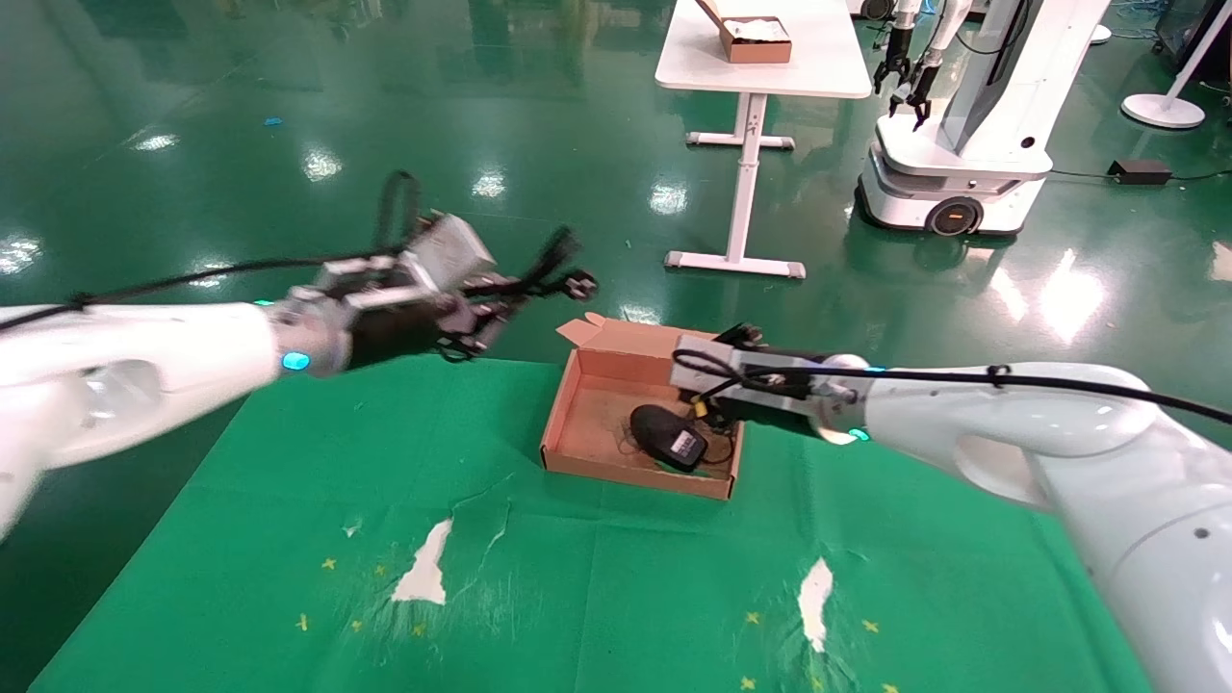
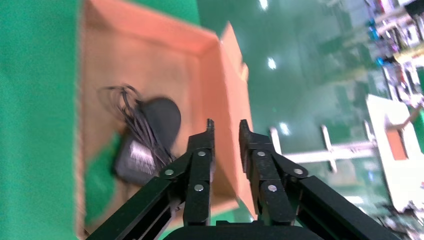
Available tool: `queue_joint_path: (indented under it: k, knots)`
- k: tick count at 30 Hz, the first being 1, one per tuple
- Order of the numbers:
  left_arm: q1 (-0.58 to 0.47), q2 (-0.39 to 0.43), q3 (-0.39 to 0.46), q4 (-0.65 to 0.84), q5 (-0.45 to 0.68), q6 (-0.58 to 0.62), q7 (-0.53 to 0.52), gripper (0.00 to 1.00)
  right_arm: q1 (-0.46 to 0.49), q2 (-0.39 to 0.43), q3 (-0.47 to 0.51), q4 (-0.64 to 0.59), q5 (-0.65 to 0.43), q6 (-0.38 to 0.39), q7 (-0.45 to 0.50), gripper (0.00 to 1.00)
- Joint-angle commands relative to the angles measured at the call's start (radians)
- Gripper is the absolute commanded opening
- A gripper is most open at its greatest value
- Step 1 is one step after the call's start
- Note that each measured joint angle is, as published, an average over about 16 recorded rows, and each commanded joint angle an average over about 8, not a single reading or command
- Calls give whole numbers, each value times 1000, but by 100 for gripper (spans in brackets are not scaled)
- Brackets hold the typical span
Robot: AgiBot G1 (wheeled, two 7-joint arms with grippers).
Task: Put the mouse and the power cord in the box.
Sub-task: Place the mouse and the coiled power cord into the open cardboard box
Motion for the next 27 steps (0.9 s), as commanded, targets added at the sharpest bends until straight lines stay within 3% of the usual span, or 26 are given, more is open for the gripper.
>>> queue_joint_path:
  k: [1, 4, 7, 12, 16, 17, 24, 27]
  knots:
    - [8, 26, 7, -2, 11, -10, 10, 0, 2, 1, 0, -11, 11, 28, -5, 100]
    - [36, 45, 23, -38, 26, 45, 25, 0, 56, 34, 8, -32, 20, 51, -33, 100]
    - [59, 51, 37, -85, 30, 91, 34, 0, 123, 93, 18, -37, 29, 18, -64, 100]
    - [84, 57, 61, -164, 14, 58, 35, 0, 194, 183, 31, -29, 51, -137, -108, 100]
    - [105, 61, 87, -216, -21, -22, 5, 2, 208, 207, 38, -38, 68, -247, -139, 100]
    - [109, 62, 94, -227, -32, -41, -7, 10, 210, 209, 40, -42, 72, -266, -146, 100]
    - [126, 66, 136, -275, -78, -121, -66, 96, 229, 227, 47, -65, 87, -327, -175, 100]
    - [129, 67, 142, -281, -86, -131, -71, 100, 233, 229, 48, -69, 89, -332, -176, 100]
